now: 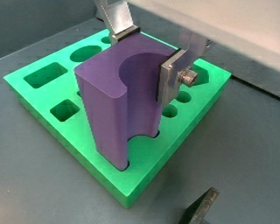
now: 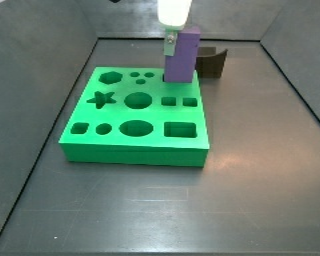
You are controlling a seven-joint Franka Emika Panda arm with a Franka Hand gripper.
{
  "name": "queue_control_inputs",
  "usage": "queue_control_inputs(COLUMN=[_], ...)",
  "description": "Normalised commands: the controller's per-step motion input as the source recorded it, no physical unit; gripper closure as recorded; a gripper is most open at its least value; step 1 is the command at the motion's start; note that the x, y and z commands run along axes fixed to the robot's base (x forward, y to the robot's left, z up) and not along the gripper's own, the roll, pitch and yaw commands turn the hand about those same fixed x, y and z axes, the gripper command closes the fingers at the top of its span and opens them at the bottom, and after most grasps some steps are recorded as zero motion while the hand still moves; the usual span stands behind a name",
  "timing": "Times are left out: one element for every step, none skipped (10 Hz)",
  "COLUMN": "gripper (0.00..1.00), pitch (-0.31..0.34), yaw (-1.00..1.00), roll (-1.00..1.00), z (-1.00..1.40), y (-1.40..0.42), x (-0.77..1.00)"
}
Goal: Insert the arch object.
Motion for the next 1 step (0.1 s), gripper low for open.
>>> queue_control_inputs(gripper=[1.00], pitch=[0.000], yaw=[0.00], roll=[0.00], z=[0.00], y=[0.00], x=[0.00])
